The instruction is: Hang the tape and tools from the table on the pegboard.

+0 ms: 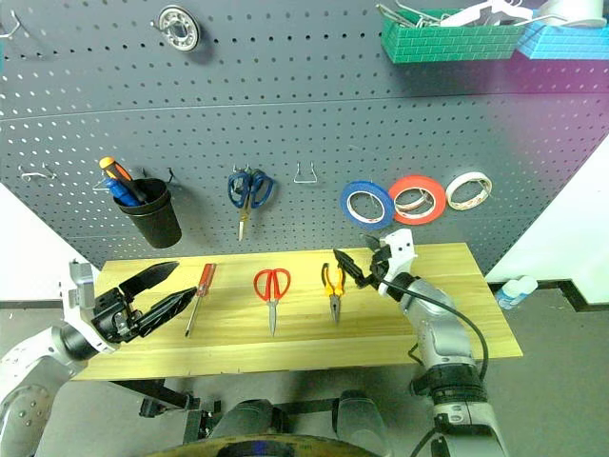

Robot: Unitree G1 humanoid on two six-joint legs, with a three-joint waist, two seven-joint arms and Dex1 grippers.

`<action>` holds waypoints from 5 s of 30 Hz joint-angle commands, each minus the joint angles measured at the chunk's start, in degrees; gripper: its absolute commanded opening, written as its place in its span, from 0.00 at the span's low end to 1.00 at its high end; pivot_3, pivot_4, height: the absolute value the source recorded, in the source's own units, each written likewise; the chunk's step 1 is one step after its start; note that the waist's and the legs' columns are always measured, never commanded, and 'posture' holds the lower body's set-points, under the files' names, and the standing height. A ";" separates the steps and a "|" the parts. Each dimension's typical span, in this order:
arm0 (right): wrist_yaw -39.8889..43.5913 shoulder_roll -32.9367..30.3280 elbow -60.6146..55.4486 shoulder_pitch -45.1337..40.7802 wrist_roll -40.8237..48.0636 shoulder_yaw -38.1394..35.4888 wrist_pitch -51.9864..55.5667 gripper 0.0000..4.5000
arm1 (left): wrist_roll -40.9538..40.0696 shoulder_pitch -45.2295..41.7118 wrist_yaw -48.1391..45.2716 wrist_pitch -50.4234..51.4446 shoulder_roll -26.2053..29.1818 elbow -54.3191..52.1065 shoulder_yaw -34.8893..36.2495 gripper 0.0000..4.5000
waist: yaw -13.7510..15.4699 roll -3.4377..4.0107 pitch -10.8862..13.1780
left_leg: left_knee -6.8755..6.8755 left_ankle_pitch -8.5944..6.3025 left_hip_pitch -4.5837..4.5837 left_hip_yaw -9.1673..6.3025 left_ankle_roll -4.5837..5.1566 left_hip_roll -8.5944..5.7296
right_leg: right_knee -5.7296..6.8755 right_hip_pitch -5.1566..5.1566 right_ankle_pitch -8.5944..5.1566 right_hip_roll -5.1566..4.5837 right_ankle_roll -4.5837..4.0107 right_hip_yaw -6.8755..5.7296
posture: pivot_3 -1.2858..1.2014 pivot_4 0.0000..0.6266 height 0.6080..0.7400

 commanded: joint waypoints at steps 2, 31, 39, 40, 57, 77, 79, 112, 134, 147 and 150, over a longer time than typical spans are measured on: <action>-7.97 2.07 -4.41 -0.69 -5.56 4.27 6.99 0.99 | -1.41 1.17 0.41 0.28 0.75 -3.67 2.09 1.00 | 0.13 0.00 0.00 | 0.00 0.00 -0.04 0.00 0.00 0.00 | -0.01 -0.05 0.00 0.00 0.00 0.02 | 0.53 0.00 0.97; -25.32 11.18 -0.88 -10.31 -5.38 -1.00 34.45 0.99 | -5.57 12.25 3.93 4.29 2.57 -13.80 8.80 1.00 | 1.52 -0.60 4.76 | -0.20 -0.02 -1.16 -0.15 0.02 -0.01 | -0.27 -1.00 -0.16 -0.22 -0.10 -0.26 | 0.57 0.21 0.97; -30.13 14.24 -1.48 -12.32 -5.36 -2.06 38.76 0.99 | -5.77 12.63 3.88 4.34 2.74 -13.92 8.83 1.00 | 1.43 -0.54 4.90 | -0.55 -0.03 -1.22 -0.21 0.03 -0.01 | -0.77 -0.95 -0.14 -0.22 -0.10 -0.36 | 0.57 0.22 0.97; -30.76 14.83 -1.22 -12.65 -5.31 -2.36 39.15 0.99 | -5.66 12.69 3.86 4.26 2.70 -13.97 8.75 1.00 | 1.41 -0.54 4.90 | -0.62 -0.03 -1.22 -0.21 0.03 -0.01 | -0.81 -0.96 -0.14 -0.23 -0.09 -0.37 | 0.57 0.22 0.97; -36.29 16.29 2.56 -14.12 -9.95 -1.38 36.54 0.99 | -6.40 13.56 3.93 4.92 2.94 -14.84 9.97 1.00 | 1.49 -0.45 4.97 | -1.07 -0.01 -1.75 -0.21 0.00 -0.03 | -0.92 -1.67 -0.12 -0.24 -0.09 -0.41 | 0.57 0.24 0.97; -38.93 18.11 14.16 -18.51 -11.64 -1.38 33.24 0.99 | -6.54 15.18 4.03 4.97 2.64 -16.08 10.64 1.00 | 1.59 -0.42 5.48 | -1.07 -0.01 -1.77 -0.24 0.00 -0.03 | -0.93 -1.67 -0.13 -0.25 -0.09 -0.43 | 0.59 0.26 0.97; -39.15 17.76 15.34 -18.43 -12.18 -1.45 32.39 0.99 | -6.51 15.51 3.98 4.96 2.58 -16.20 10.78 1.00 | 1.63 -0.46 5.65 | -1.07 -0.01 -1.78 -0.24 0.00 -0.03 | -0.93 -1.67 -0.12 -0.26 -0.09 -0.43 | 0.59 0.26 0.97; -23.20 13.21 9.43 -15.47 -9.10 0.84 27.56 0.47 | -5.02 12.46 3.01 4.58 2.59 -13.26 8.64 1.00 | 2.66 -0.49 5.66 | -1.04 -0.01 -1.85 -0.27 0.00 -0.04 | -0.97 -1.69 -0.10 -0.26 -0.06 -0.50 | 0.57 0.19 0.97; 5.07 3.47 -7.49 -2.52 7.82 -3.75 13.42 0.47 | -3.24 3.00 1.65 4.11 2.94 -6.35 6.44 1.00 | 2.66 -0.94 4.03 | -0.89 0.12 -1.84 -0.27 -0.22 -0.08 | -0.80 -1.68 0.09 -0.15 0.23 -0.49 | 0.54 0.03 0.97; 14.97 2.91 -10.77 -4.41 12.75 -2.37 5.35 0.47 | -0.67 -1.92 1.22 1.85 2.33 -2.15 4.78 1.00 | 2.67 -0.89 1.69 | -0.81 0.21 -0.93 -0.26 -0.38 0.01 | -0.71 -0.81 0.22 0.02 0.07 -0.41 | 0.54 0.00 0.97; 15.07 3.36 -10.69 -6.39 13.30 -2.90 4.39 0.47 | 0.26 -4.11 0.93 0.68 1.96 -0.41 4.20 1.00 | 2.63 -0.89 1.60 | -0.74 0.23 -0.76 -0.27 -0.41 0.06 | -0.71 -0.63 0.25 0.08 0.02 -0.41 | 0.54 0.00 0.97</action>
